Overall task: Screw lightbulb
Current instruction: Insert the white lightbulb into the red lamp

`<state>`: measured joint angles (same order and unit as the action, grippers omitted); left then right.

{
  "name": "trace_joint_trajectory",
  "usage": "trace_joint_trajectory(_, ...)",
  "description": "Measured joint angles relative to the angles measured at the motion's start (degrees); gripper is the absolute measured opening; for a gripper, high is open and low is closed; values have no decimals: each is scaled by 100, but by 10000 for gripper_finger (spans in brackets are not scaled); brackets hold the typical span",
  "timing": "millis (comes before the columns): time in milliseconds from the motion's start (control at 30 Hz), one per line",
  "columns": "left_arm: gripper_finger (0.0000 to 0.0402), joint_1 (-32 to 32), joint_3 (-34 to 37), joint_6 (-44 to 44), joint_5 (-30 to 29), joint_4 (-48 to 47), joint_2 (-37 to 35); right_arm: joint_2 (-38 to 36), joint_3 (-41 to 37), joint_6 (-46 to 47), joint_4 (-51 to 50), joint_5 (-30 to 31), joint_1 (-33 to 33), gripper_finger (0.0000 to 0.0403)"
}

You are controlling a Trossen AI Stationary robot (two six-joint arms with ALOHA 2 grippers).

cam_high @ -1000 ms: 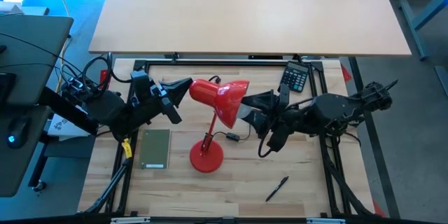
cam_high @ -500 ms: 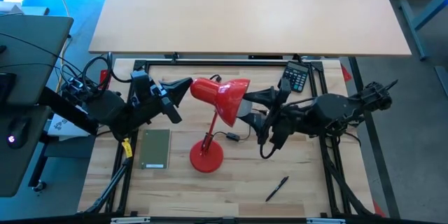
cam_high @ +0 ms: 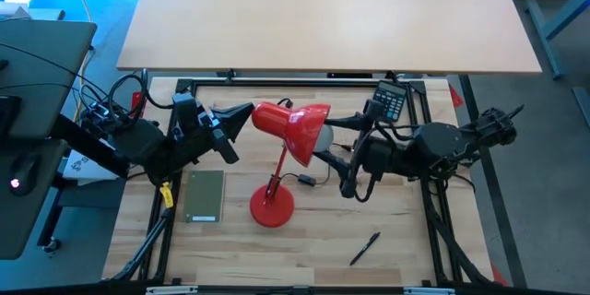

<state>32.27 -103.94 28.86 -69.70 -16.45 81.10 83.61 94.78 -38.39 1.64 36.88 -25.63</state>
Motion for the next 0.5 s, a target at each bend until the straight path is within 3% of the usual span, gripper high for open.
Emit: trace_joint_trajectory(500,0,2,0,-232,27,94,-2,-7,4,3895,-6,22,7,257)
